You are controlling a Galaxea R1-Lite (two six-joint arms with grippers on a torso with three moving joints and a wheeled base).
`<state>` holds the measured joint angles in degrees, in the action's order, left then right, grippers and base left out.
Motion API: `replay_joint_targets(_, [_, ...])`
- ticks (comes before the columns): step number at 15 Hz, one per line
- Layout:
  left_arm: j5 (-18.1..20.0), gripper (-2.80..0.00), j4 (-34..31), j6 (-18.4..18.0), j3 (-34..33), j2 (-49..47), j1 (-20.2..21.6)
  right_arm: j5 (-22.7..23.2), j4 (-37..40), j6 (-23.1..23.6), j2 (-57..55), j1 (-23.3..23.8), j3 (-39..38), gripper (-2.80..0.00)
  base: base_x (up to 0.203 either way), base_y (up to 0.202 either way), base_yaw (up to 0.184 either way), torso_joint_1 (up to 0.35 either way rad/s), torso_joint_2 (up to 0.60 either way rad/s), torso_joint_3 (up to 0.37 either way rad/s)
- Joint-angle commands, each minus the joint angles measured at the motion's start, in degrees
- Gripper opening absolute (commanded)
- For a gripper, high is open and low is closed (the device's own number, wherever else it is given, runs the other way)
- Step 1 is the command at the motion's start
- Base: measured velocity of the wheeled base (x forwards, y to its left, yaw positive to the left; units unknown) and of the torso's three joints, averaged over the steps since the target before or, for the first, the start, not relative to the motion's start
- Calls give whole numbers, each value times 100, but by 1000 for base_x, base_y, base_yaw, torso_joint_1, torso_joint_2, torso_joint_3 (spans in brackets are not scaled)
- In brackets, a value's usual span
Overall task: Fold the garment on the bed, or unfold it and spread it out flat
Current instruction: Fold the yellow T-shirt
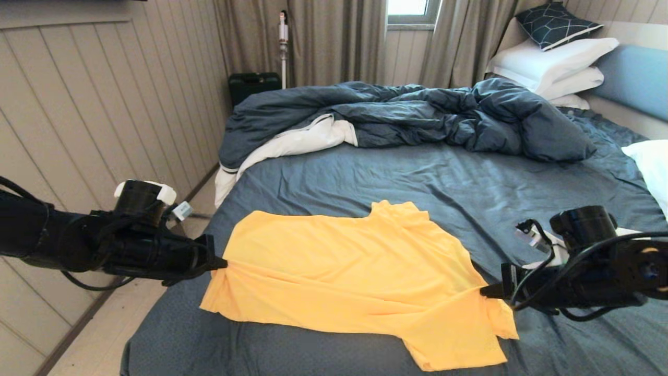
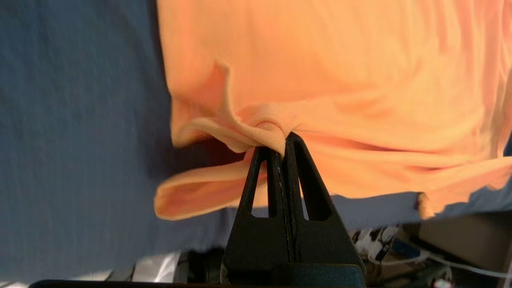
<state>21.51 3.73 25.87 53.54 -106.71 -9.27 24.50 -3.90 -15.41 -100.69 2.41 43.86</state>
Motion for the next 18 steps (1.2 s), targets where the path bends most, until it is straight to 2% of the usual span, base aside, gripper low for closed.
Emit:
replay_joint_targets(1, [12,-280,-31,18,345,-441,136,4,-6,-131,-461,-6,436,-280,0,0,0,0,0,0])
replay_joint_targets(5, [12,-280,-55,24,792,-890,256,-18,26,-300,-958,-78,1047,-280,0,0,0,0,0,0])
replay_joint_targets(8, [12,-280,-22,15,825,-1106,259,-24,335,-324,-1231,-165,1462,-280,0,0,0,0,0,0])
replay_joint_targets(14, [3,-280,-39,-17,818,-1229,250,-60,355,-331,-1383,-391,1573,-280,0,0,0,0,0,0])
replay_joint_targets(15, [3,0,-48,-19,807,-1229,250,-109,346,-331,-1377,-391,1558,-280,0,0,0,0,0,0])
replay_joint_targets(16, [3,0,-42,-19,774,-1212,250,-130,346,-323,-1366,-391,1538,-185,0,0,0,0,0,0])
replay_joint_targets(17, [3,0,-35,-20,754,-1158,250,-130,346,-314,-1357,-382,1520,0,0,0,0,0,0,0])
replay_joint_targets(18, [3,0,-45,-29,704,-1056,250,-130,354,-297,-1328,-373,1508,0,0,0,0,0,0,0])
